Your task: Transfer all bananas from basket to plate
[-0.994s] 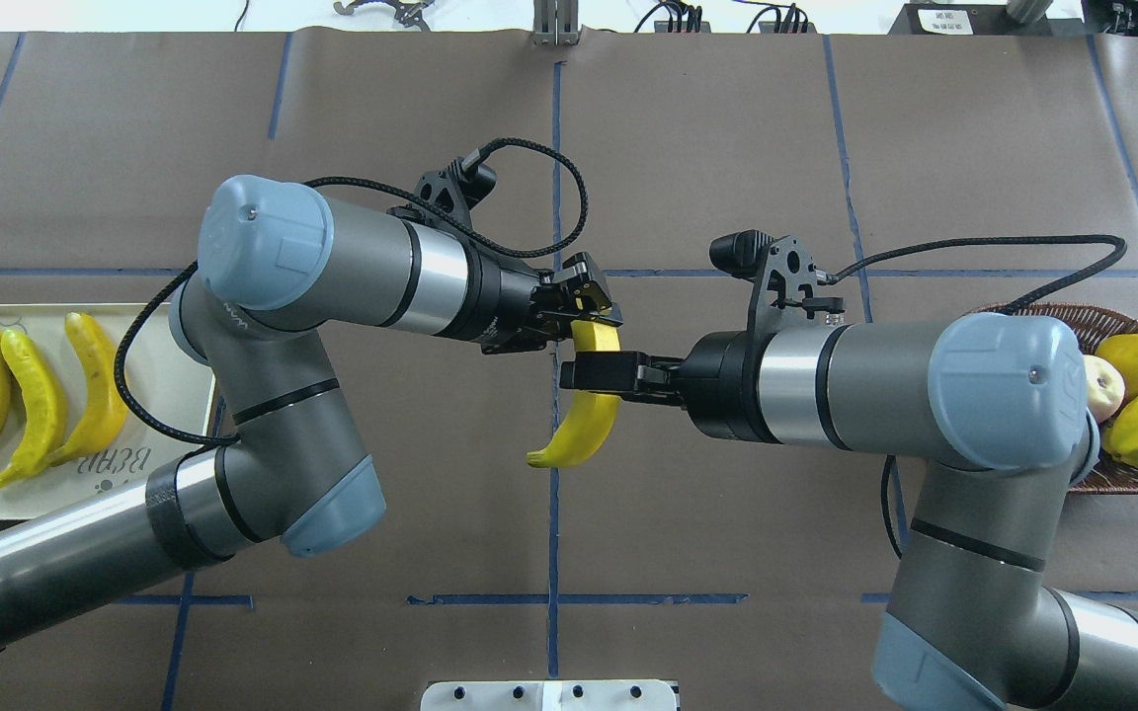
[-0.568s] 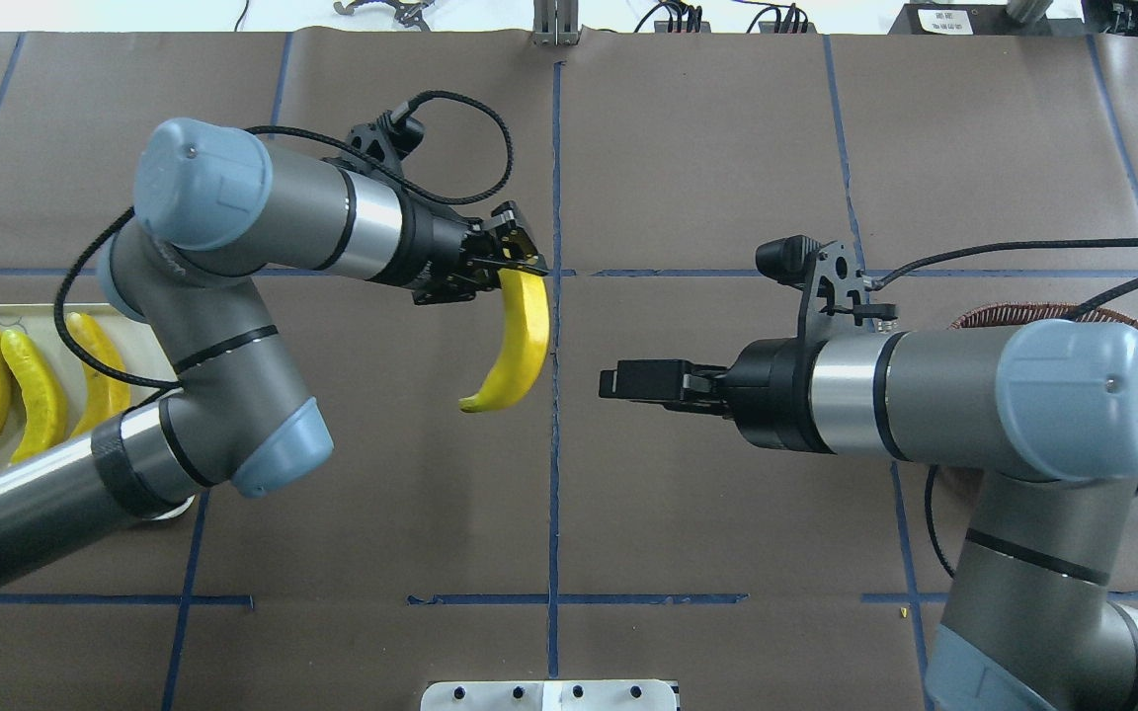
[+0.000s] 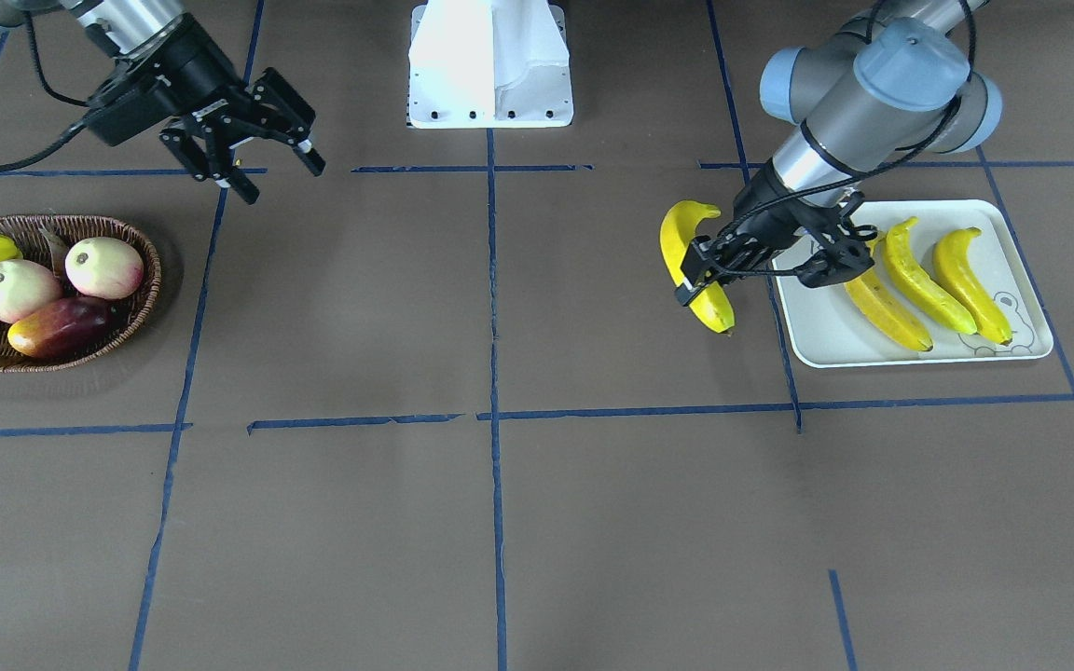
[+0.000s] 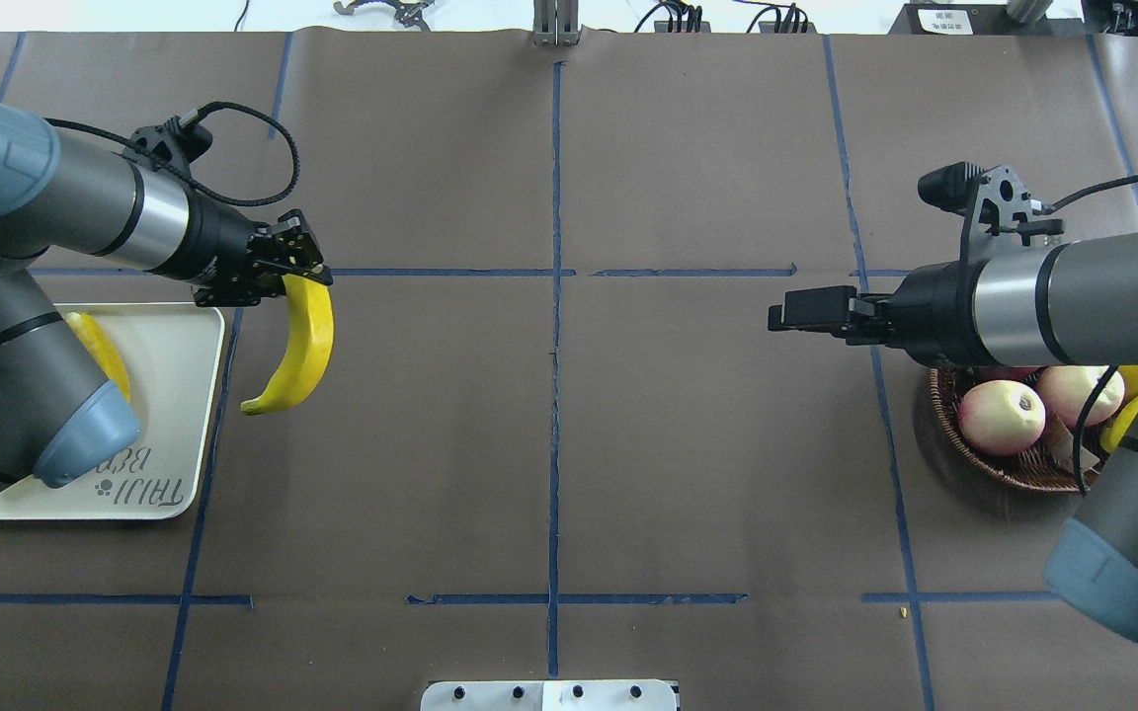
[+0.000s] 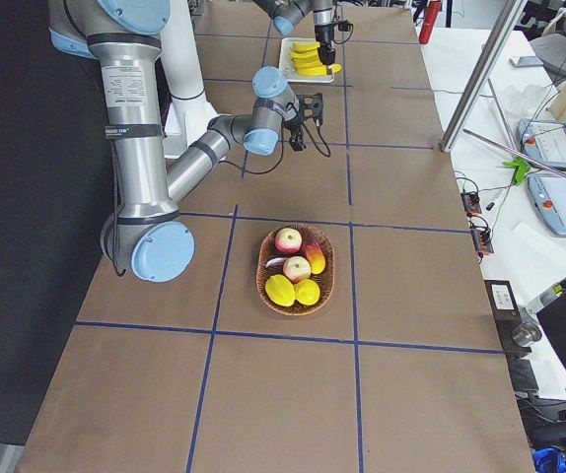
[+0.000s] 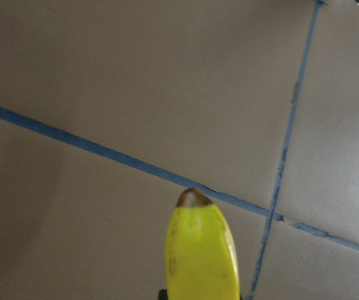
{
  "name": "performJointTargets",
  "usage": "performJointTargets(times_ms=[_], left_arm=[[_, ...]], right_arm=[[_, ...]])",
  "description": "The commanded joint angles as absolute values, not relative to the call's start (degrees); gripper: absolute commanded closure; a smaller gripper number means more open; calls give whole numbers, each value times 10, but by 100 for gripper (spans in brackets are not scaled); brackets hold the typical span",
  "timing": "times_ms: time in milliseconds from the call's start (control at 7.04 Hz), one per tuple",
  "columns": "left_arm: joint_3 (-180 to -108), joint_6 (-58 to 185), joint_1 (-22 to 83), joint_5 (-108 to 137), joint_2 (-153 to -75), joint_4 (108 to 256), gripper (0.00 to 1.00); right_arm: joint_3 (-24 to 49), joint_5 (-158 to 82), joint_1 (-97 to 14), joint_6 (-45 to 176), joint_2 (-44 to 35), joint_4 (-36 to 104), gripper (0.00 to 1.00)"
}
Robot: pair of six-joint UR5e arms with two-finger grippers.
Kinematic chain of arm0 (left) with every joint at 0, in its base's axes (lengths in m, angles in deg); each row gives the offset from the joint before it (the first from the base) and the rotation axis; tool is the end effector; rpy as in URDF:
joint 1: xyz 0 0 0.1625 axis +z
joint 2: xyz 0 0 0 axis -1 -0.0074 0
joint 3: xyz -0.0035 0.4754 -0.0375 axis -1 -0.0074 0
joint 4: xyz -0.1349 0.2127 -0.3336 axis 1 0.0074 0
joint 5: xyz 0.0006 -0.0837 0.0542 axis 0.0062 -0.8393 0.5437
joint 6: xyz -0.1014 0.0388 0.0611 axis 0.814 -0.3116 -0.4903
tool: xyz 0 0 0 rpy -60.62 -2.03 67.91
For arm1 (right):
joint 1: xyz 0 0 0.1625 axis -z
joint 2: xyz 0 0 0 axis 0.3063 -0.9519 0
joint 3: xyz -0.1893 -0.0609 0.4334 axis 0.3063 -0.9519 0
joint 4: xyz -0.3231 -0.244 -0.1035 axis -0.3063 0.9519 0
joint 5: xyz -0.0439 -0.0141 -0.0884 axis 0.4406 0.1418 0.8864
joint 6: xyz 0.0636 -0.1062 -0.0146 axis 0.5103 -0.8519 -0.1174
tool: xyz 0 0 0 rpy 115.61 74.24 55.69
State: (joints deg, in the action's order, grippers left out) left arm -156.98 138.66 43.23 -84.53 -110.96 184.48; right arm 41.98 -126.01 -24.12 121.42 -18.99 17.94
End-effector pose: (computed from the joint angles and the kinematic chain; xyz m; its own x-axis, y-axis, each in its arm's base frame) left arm 0.3766 -0.4968 0.3870 0.3528 -0.3607 -0.8633 0.3225 0.9130 -0.2497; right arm -0.3159 -0.4023 0.3448 0.3839 -0.0316 0.9229 -0.2701 0.9518 0.1450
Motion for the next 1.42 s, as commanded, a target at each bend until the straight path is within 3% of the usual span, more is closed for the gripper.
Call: performJointTargets(times_ms=[0,426,568,710,994,1279], left_arm=[[-1592,1296,435,-802,-1021,1796,100],[-1582,1227,429,-794,-974,1796,99],[-1575,1226,429,-775,-971,1797,16],[-1576,1226,433,-724,-967,1799,1],[-1573,1226,436,-710,-969,1801,1],[-1571,1226,435,-714,-973,1823,1]], right_arm=[[372,-1316,-310,1150,-195,200,0],[339,-1355,-365,1103,-195,201,0],[335,-1368,-377,1082,-196,202,0],[323,-1379,-391,1077,-196,201,0],[295,-1386,-423,1021,-196,215,0],[246,-1396,-478,827,-194,293,0]])
